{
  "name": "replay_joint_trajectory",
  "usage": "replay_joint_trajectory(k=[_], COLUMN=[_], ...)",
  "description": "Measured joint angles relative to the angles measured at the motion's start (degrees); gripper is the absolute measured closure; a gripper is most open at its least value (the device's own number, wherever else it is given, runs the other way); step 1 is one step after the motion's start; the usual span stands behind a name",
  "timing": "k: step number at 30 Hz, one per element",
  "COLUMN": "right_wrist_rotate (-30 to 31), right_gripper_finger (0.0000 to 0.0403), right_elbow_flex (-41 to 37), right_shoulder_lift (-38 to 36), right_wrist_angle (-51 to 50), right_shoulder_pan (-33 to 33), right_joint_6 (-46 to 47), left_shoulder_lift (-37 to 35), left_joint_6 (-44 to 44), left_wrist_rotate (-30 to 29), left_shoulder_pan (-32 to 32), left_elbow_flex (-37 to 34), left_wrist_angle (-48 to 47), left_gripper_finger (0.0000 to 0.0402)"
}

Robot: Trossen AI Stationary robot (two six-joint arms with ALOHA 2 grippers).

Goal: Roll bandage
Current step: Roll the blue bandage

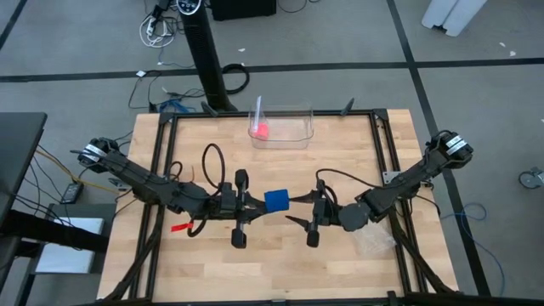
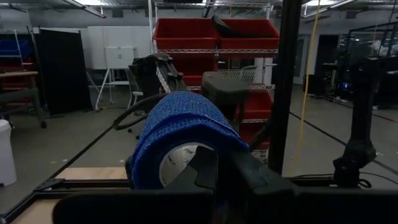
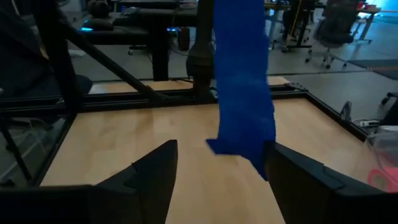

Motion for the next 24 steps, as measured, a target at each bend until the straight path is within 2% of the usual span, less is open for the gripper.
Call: replay_joint_trajectory(k=[10,13,15,21,24], right_wrist_rotate=[6.68,6.69,4.96,-6.23,-9.75], right_gripper_finger=[0.0156,0.0156,0.0156,0.0156,0.0160], right_elbow_flex=[-0.02,-0.02,-0.02,-0.02,-0.02], right_shoulder_lift=[-0.42,-0.42,-0.42,0.24,1.20], right_wrist_angle=[-1.05,-0.88,-0.85,1.50,3.20], right_shoulder_pan=[3.23,3.42,2.35,-1.91,-3.17], right_joint_6=[-0.12,-0.61,-0.57,0.50,0.42], left_shoulder_lift=[-0.37,-0.37,-0.37,-0.37,-0.37], left_joint_6=[0.00,-0.02,-0.02,-0.01,0.20], left_wrist_rotate=[0.15,0.19,0.26,1.73,1.73], left_shoulder_pan=[-0.34,-0.36,-0.36,-0.36,-0.36], left_elbow_flex=[0.00,-0.02,-0.02,-0.02,-0.02], left_wrist_angle=[-0.06,-0.05,0.05,1.50,1.44], left_gripper_finger=[0.0385,0.0385,0.0385,0.0385,0.0385])
